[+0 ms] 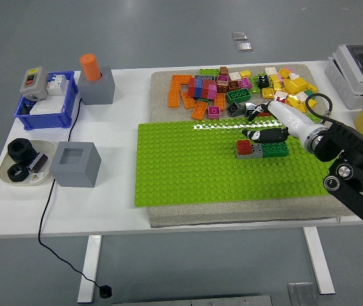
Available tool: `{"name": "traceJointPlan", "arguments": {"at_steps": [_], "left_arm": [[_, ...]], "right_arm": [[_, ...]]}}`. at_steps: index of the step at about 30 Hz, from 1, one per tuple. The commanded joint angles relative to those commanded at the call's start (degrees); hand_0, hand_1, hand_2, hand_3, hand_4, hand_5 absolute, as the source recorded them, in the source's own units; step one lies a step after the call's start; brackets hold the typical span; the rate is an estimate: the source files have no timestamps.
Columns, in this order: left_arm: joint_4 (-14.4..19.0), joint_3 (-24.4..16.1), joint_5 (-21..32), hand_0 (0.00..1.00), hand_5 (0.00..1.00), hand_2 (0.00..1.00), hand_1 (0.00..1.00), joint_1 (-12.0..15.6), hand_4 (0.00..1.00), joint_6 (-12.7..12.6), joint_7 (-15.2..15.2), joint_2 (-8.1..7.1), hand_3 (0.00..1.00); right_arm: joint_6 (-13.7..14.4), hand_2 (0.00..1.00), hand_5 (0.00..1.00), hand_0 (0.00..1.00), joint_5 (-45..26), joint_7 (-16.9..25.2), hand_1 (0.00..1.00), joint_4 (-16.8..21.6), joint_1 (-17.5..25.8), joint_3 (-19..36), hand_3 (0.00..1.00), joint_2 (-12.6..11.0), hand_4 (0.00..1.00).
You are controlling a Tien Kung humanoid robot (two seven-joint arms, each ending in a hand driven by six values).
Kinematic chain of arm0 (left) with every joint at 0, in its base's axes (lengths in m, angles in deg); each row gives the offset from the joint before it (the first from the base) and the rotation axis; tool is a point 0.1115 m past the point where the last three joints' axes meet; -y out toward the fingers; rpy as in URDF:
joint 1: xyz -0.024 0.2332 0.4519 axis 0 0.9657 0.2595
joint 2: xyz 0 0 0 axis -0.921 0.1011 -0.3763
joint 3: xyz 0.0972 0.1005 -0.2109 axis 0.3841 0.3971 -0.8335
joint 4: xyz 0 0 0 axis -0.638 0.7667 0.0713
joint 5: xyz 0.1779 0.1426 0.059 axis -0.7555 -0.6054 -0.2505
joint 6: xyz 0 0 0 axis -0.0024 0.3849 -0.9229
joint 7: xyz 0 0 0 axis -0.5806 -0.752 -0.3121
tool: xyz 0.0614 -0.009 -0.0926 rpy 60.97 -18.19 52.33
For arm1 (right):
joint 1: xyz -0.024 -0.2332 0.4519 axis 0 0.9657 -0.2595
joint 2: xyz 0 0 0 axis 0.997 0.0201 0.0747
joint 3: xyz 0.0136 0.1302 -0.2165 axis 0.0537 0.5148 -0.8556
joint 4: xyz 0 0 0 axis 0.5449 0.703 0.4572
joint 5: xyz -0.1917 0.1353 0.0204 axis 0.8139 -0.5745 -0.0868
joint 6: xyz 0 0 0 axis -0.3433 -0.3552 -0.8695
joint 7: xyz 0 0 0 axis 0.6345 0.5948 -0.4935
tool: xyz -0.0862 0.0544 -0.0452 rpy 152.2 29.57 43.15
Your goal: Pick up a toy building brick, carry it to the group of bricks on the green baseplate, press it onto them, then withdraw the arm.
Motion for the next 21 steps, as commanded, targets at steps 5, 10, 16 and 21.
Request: {"name": "traceJointPlan", "arguments": {"at_steps": [5,10,16,21], "left_arm": [[0.00,0.01,0.03,0.595,0.191,0.541,0.616,0.24,0.732,-0.04,-0.09,0.18,0.595],[0.00,-0.09,0.04,0.595,0.193,0.541,0.616,0.28,0.733,-0.06,-0.08,0.30,0.595],[0.00,-0.02,0.37,0.594,0.195,0.542,0.616,0.44,0.733,-0.13,-0.12,0.44,0.595],[0.00,-0.19,0.46,0.594,0.195,0.542,0.617,0.46,0.734,-0.21,-0.16,0.50,0.595]], "right_arm": [[0.44,0.896,0.449,0.954,1.09,0.09,0.893,-0.76,-0.45,0.98,0.662,0.12,0.733],[1.13,0.895,0.448,0.953,2.13,0.12,0.893,-1.58,-0.36,2.02,0.665,0.43,0.731],[1.75,0.895,0.446,0.951,2.67,0.51,0.893,-2.18,0.17,3.18,0.666,1.05,0.729],[2.46,0.895,0.438,0.950,2.73,1.17,0.894,-2.46,0.75,3.89,0.666,1.37,0.728]]}}
